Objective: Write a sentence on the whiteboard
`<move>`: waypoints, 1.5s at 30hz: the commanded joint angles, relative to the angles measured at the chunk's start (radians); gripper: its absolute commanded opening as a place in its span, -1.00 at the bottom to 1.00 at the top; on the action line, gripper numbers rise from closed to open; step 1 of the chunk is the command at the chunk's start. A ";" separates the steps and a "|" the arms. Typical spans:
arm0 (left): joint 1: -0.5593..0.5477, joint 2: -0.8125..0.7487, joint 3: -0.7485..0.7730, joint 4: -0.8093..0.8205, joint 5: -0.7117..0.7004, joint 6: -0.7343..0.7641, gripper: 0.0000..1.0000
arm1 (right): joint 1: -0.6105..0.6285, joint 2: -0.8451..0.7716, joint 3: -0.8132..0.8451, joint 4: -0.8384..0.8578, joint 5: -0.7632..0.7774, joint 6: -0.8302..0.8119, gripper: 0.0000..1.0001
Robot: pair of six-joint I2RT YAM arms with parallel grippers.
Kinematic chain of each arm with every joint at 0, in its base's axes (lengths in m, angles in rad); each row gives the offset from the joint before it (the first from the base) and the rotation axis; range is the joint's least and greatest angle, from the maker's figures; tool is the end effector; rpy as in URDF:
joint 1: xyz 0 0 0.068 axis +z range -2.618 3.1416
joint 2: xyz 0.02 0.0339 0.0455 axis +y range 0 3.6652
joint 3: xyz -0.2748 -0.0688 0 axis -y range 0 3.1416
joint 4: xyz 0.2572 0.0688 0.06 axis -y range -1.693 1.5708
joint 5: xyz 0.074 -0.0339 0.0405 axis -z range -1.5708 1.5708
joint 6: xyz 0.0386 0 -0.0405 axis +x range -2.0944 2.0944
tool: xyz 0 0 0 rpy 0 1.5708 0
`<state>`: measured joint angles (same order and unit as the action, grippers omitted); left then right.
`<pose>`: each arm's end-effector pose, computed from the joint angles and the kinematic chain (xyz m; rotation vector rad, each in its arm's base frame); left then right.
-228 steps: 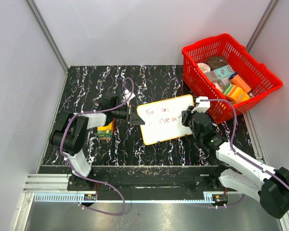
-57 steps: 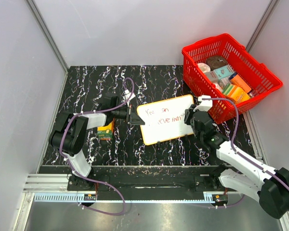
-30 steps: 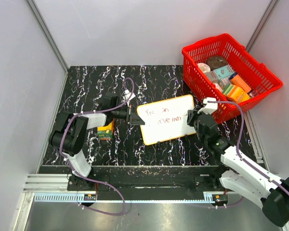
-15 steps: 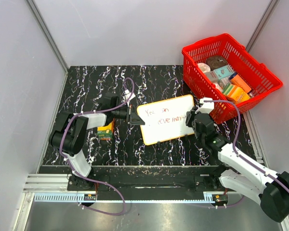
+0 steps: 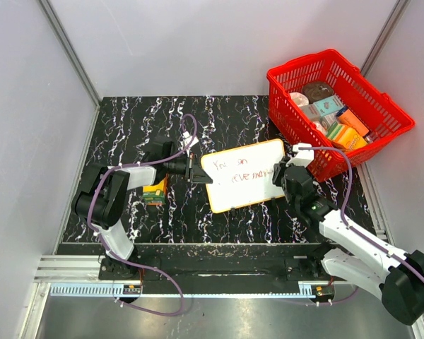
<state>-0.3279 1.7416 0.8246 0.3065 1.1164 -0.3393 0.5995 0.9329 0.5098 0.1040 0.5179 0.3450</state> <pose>0.3157 -0.1440 0.1645 0.6661 2.0885 -1.5855 0.1905 0.1070 0.2496 0.1145 1.8467 0.1688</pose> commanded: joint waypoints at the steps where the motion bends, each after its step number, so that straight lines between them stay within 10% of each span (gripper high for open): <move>1: -0.020 -0.034 0.018 -0.018 -0.004 0.048 -1.00 | -0.013 0.004 0.007 0.020 0.056 0.005 -1.00; 45: -0.025 -0.027 0.022 -0.023 -0.001 0.052 -1.00 | -0.032 0.017 0.039 0.092 -0.018 0.011 -1.00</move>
<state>-0.3283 1.7416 0.8246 0.3031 1.1149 -0.3386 0.5751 0.9585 0.5236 0.1383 0.5293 0.3454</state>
